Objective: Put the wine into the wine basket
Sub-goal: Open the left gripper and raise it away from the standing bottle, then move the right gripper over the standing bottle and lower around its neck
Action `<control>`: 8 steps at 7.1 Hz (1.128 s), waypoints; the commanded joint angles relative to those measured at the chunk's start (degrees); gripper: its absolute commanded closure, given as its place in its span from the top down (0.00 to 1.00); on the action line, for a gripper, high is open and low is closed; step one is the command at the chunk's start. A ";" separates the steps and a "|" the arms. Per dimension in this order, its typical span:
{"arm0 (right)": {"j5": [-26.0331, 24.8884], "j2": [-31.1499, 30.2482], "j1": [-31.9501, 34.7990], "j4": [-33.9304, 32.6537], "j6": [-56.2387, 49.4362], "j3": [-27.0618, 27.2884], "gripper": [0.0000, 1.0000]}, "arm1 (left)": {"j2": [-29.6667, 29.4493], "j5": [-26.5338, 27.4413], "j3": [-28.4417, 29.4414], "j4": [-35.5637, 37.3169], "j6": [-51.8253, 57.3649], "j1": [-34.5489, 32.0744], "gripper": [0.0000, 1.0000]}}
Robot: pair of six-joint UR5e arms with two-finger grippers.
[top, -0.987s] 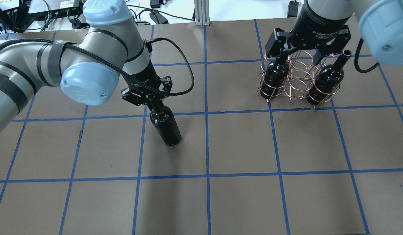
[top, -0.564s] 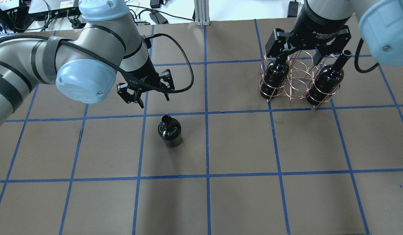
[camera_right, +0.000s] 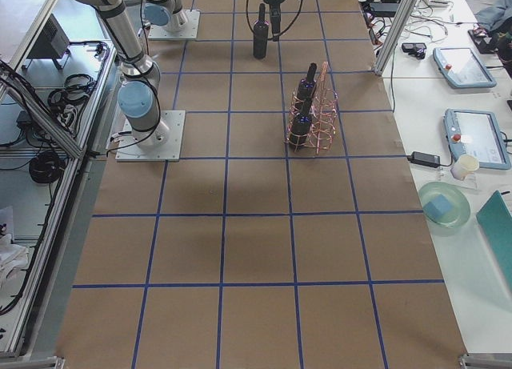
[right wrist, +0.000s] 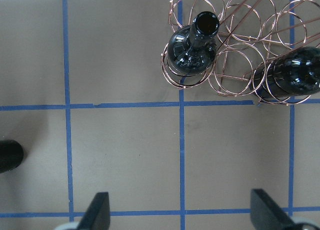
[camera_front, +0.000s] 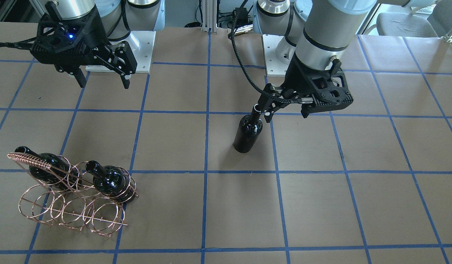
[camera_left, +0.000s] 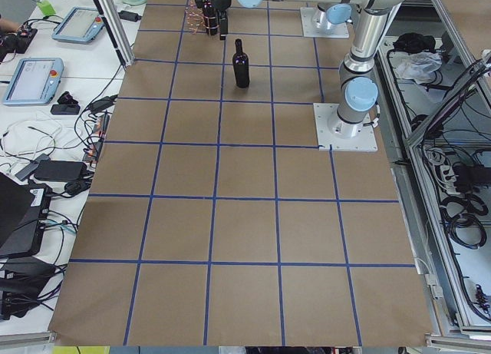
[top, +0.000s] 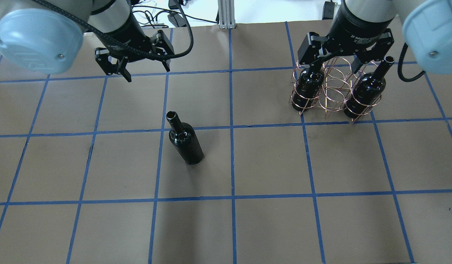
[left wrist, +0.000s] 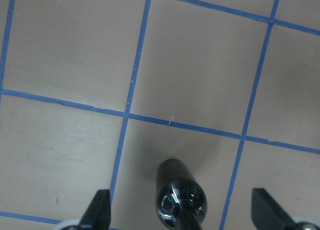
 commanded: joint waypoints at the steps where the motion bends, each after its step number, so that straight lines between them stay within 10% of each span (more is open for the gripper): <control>1: -0.53 0.02 0.03 0.22 -0.05 -0.06 1.00 | 0.57 -0.02 1.10 -0.73 10.49 7.28 1.00; 8: 1.47 5.01 1.43 -0.66 3.10 -4.00 1.00 | 2.76 4.19 -0.04 -1.86 15.81 13.73 1.00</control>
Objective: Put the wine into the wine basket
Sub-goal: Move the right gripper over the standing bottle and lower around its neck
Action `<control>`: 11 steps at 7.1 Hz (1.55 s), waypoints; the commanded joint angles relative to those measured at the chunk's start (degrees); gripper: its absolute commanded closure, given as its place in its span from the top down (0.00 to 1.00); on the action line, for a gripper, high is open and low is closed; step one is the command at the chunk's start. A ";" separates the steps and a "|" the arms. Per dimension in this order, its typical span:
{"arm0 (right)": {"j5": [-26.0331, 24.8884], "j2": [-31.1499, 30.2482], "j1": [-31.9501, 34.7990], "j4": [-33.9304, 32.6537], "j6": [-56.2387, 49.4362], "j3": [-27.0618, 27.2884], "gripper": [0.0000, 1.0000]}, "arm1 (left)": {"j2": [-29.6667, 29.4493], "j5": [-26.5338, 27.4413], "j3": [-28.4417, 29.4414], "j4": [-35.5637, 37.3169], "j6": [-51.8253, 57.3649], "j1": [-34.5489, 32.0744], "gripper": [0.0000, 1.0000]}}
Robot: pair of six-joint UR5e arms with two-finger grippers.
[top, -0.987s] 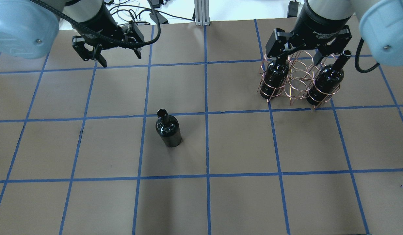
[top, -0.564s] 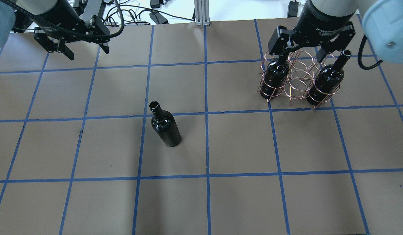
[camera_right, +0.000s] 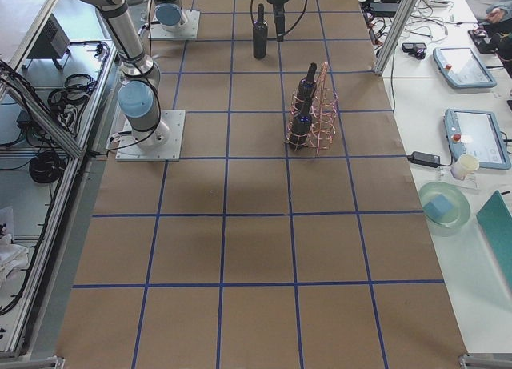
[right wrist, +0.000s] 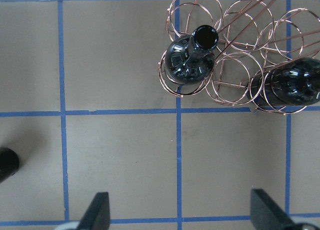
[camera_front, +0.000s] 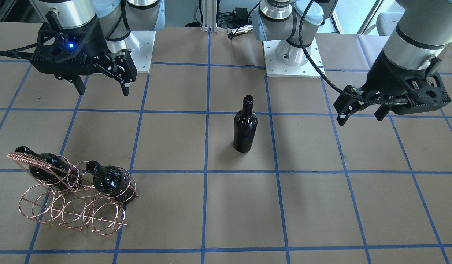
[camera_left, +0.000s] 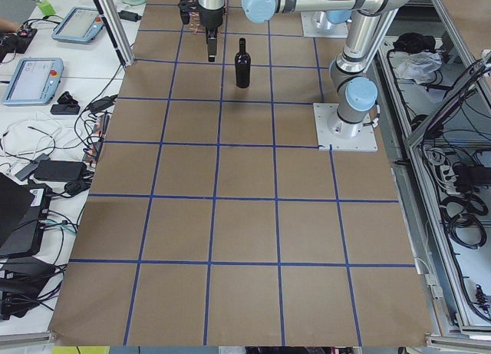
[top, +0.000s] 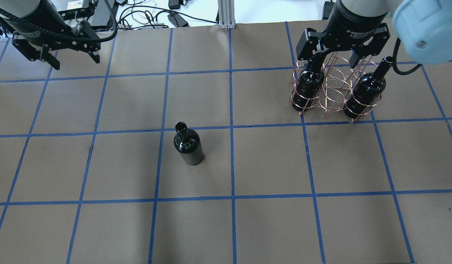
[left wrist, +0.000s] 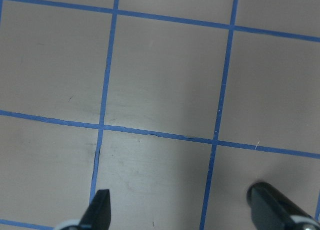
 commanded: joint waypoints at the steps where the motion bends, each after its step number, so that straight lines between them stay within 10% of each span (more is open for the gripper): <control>1: 1.63 4.81 3.91 -0.11 6.26 -5.53 1.00 | 0.86 0.31 -0.38 -0.50 0.00 0.01 1.00; 6: 0.23 15.02 29.56 -4.32 39.13 -11.19 1.00 | 1.48 0.31 -1.26 -3.40 0.08 0.53 1.00; 11: -2.16 21.61 35.41 -9.42 36.31 -10.84 0.94 | 1.65 0.31 -1.26 -4.54 4.56 4.74 1.00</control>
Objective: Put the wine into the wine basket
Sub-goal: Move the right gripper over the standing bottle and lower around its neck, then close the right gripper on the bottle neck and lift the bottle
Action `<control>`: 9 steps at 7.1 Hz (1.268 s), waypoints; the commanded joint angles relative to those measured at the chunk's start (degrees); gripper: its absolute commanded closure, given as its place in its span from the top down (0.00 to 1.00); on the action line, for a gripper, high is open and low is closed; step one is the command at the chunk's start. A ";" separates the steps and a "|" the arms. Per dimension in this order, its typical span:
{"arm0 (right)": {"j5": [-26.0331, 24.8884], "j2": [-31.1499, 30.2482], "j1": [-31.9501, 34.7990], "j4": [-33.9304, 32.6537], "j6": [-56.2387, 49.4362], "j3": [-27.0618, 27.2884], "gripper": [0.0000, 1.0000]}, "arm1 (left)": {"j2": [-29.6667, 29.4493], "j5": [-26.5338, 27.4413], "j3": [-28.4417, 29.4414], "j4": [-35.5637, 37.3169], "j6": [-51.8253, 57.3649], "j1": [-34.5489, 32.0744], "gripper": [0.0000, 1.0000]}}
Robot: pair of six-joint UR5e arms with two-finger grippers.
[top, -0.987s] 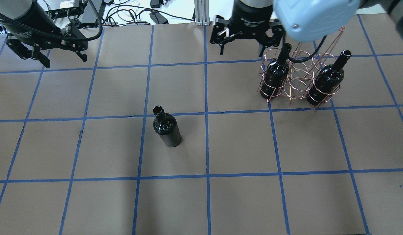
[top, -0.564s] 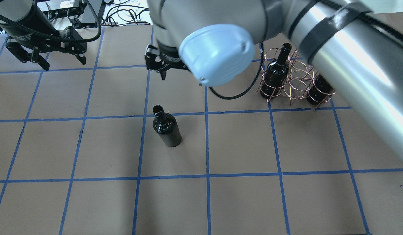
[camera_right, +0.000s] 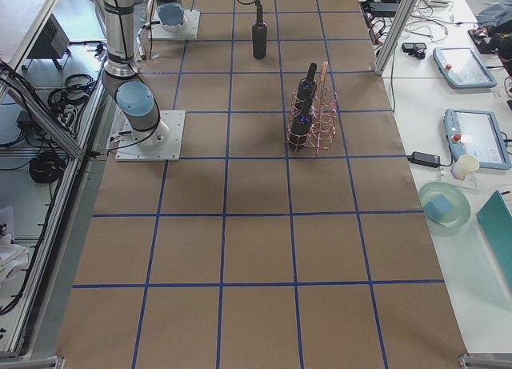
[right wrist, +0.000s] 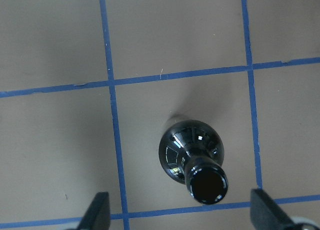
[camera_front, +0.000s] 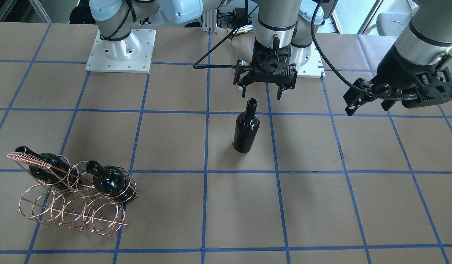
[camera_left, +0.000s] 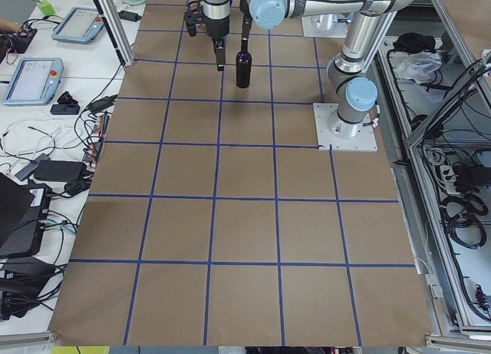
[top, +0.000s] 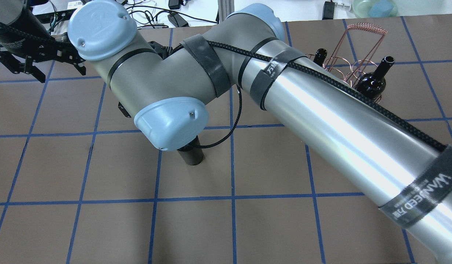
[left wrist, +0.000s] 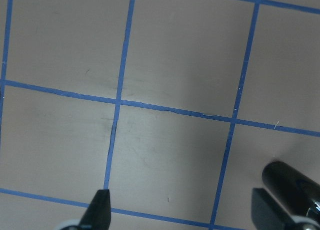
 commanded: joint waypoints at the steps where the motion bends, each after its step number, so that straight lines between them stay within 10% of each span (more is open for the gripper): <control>1: 0.17 1.57 0.10 -0.94 -5.32 0.77 0.94 | 0.12 0.06 -0.09 -0.44 1.64 1.09 1.00; 6: -0.27 0.87 -0.43 -3.32 -6.31 4.64 0.85 | 0.56 0.14 -1.15 -0.62 1.64 1.44 1.00; 9: -0.27 0.35 -0.78 -3.67 -6.58 4.64 0.45 | 0.47 0.14 -1.15 -0.97 1.64 1.35 1.00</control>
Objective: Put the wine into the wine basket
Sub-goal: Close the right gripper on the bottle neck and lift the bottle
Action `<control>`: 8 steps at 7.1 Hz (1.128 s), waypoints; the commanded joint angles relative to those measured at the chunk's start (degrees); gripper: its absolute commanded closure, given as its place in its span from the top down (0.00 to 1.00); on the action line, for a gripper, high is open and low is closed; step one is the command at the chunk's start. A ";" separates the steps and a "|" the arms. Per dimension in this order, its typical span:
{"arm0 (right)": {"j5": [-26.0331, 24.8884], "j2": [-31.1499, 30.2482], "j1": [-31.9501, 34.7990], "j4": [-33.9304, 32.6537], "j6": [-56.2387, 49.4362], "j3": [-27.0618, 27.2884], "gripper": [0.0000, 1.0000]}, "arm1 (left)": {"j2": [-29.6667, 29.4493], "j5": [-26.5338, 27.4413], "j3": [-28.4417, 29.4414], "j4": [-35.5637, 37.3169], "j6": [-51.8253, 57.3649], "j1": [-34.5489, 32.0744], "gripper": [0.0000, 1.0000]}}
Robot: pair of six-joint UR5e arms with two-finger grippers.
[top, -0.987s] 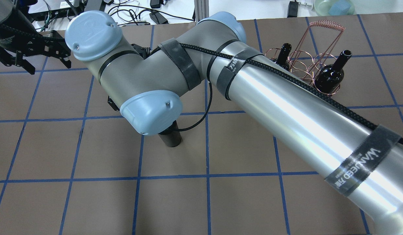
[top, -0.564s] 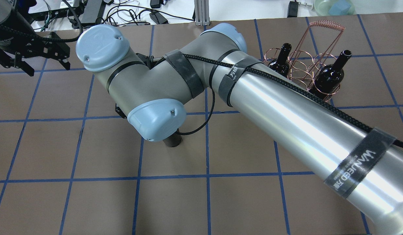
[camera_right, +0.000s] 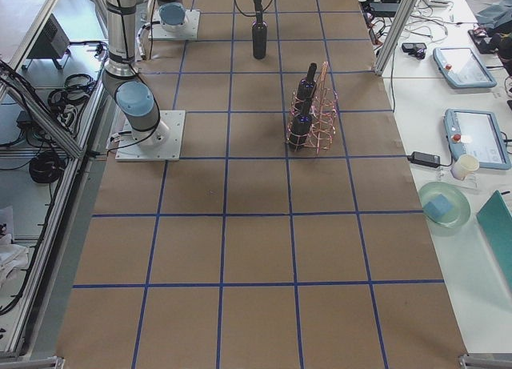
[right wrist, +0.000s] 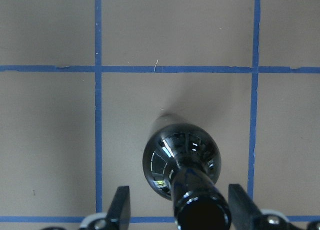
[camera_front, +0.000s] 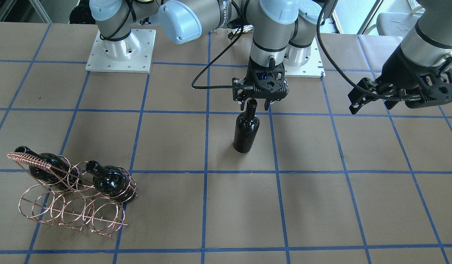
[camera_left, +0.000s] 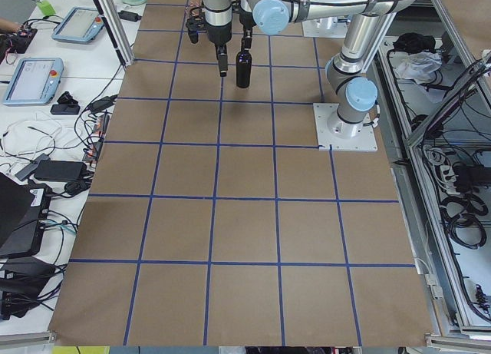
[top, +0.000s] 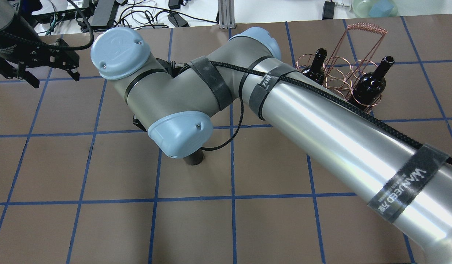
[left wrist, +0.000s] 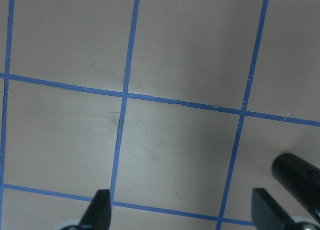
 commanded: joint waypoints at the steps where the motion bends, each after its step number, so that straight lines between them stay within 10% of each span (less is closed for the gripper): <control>1: 0.02 -0.16 -0.09 -0.11 -0.14 0.01 0.37 | 0.10 -0.18 -0.02 -0.23 0.00 -0.06 1.00; 8: 0.11 -6.29 -7.51 3.81 -5.99 0.80 0.20 | 0.27 -0.36 -0.19 -0.76 -0.17 -0.85 1.00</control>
